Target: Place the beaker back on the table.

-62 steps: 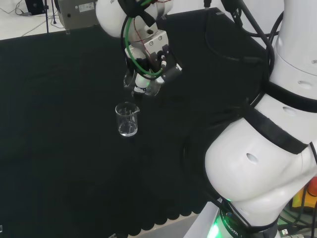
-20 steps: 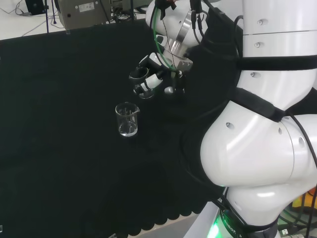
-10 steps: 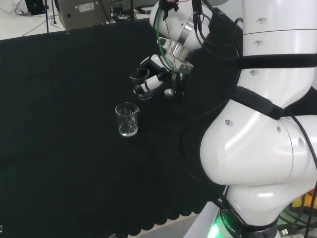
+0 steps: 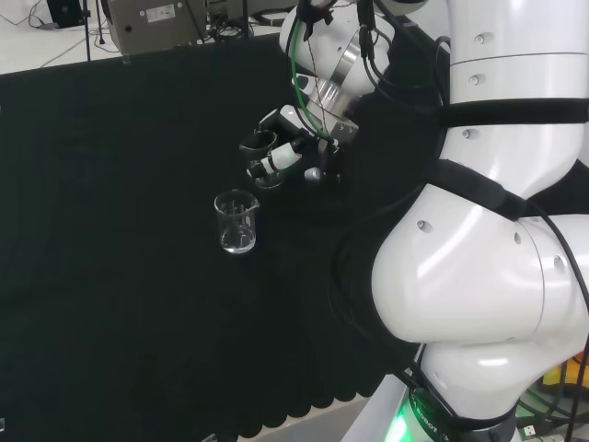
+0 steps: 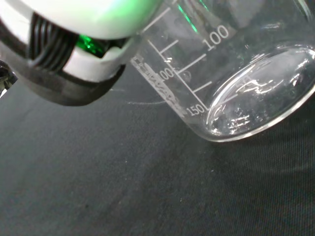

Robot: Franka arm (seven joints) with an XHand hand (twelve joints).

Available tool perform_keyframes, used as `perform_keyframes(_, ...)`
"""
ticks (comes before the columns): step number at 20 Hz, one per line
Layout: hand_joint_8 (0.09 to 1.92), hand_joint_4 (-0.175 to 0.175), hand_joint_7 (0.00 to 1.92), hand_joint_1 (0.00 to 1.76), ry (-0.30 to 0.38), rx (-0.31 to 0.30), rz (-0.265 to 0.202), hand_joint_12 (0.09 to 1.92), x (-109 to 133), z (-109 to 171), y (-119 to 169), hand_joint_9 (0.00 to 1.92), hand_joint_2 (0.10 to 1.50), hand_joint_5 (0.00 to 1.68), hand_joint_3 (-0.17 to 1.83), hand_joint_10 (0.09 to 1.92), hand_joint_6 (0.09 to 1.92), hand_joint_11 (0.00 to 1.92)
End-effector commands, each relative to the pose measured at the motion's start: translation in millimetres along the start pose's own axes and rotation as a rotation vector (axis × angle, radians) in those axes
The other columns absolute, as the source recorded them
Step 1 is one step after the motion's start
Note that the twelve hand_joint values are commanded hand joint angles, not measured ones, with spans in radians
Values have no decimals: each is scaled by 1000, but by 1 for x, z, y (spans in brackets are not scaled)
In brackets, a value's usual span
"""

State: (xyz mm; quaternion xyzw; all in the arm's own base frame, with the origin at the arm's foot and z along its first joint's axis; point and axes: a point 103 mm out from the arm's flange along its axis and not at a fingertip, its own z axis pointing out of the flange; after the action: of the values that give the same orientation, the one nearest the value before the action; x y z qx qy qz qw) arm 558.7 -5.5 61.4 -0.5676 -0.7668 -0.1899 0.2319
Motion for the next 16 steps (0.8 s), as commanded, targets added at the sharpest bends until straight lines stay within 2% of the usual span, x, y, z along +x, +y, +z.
perform_keyframes(1, 554, 53, 1058, 1102, 47, 67, 16, 802, -1, 2, -5, 1311, 954, 1026, 144, 87, 801, 1153)
perform_keyframes(3, 589, 32, 882, 1056, 49, 88, 19, 947, -1, 2, -8, 1201, 894, 851, 185, 87, 786, 937)
perform_keyframes(5, 615, 21, 690, 1007, 50, 106, 21, 1128, -1, 1, -11, 1041, 774, 661, 378, 87, 775, 654)
perform_keyframes(7, 628, 8, 582, 970, 46, 107, 32, 1243, -1, -1, -15, 936, 678, 517, 531, 87, 707, 477)
perform_keyframes(10, 640, -7, 509, 940, 28, 118, 45, 1300, 0, -4, -20, 866, 611, 423, 616, 87, 580, 363)
perform_keyframes(16, 646, -13, 459, 917, -26, 122, 53, 1323, 9, -15, -27, 824, 595, 406, 613, 87, 456, 302)
